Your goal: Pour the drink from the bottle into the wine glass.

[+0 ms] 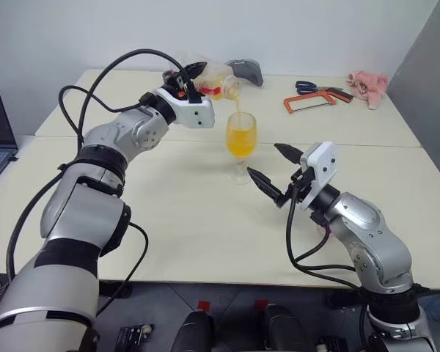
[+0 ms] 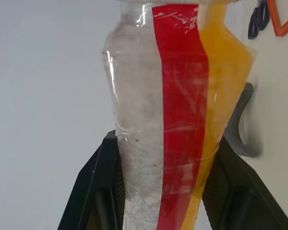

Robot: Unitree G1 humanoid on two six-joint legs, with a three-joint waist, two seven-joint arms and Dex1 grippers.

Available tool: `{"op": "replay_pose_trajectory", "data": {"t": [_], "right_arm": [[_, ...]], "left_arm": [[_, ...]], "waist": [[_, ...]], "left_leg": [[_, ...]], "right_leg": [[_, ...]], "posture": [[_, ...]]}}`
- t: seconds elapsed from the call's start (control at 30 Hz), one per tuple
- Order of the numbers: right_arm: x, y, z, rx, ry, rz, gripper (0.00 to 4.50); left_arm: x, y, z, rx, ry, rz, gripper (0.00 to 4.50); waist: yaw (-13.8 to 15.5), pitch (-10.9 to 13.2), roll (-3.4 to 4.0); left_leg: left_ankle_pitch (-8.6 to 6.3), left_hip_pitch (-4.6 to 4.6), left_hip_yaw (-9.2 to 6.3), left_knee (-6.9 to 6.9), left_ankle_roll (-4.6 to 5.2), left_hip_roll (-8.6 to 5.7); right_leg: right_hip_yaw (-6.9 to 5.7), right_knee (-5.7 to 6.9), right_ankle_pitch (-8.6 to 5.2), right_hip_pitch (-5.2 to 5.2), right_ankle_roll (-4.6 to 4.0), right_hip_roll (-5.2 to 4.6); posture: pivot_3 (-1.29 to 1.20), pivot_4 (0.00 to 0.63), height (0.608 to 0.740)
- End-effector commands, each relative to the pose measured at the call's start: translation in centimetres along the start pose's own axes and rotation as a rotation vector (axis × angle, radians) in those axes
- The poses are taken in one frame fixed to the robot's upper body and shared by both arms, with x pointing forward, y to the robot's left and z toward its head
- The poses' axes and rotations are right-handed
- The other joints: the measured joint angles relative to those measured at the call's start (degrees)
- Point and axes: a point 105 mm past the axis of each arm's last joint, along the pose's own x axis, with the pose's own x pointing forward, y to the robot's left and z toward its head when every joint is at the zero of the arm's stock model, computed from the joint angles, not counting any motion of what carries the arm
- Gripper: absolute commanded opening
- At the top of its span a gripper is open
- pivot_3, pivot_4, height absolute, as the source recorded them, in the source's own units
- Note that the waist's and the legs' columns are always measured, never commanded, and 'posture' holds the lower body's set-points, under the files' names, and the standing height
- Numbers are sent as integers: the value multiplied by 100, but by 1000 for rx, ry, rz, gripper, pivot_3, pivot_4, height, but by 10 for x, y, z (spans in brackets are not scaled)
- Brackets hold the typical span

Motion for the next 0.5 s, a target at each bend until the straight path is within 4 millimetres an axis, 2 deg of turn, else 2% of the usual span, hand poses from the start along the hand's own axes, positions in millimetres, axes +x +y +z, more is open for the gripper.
{"op": "replay_pose_trajectory", "data": {"t": [0.03, 0.17, 0.3, 0.37, 0.43, 0.5], "right_arm": [[1, 0, 16, -38, -74, -4, 4500], [3, 2, 24, -58, -115, 21, 4500], [2, 8, 28, -66, -112, 89, 4500], [1, 16, 27, -61, -78, 164, 4500], [1, 29, 23, -64, -22, 254, 4500], [3, 35, 19, -62, 30, 293, 4500]], "left_arm": [[3, 11, 2, -157, 9, 72, 1689], [0, 7, -13, -553, 92, 146, 1689], [-9, 3, -23, -764, 121, 181, 1689], [-18, -1, -34, -883, 156, 213, 1689], [-39, -13, -52, -1032, 221, 253, 1689], [-55, -20, -61, -1121, 256, 284, 1689]], "waist": [[-1, 0, 0], [-8, 0, 0], [-66, 0, 0], [-102, 0, 0], [-149, -2, 2], [-202, -3, 2]], "left_leg": [[2, 0, 0, 0, -4, 0], [4, -2, 0, 4, -7, 1], [5, 0, 0, 4, -8, 6], [4, 0, -3, 3, -8, 6], [4, 1, -4, 4, -7, 22], [4, 7, -16, 3, -7, 32]], "right_leg": [[0, -1, 0, 0, 0, 0], [-1, 2, 0, -1, 0, -1], [-1, 3, 0, -1, 0, 1], [-1, 5, 0, -1, -1, 1], [1, 6, 0, -1, -1, 0], [7, 10, 0, 0, -1, -1]], "posture": [[0, 150, 740], [0, 150, 740], [0, 150, 740], [0, 150, 740], [0, 150, 740], [0, 150, 740]]}}
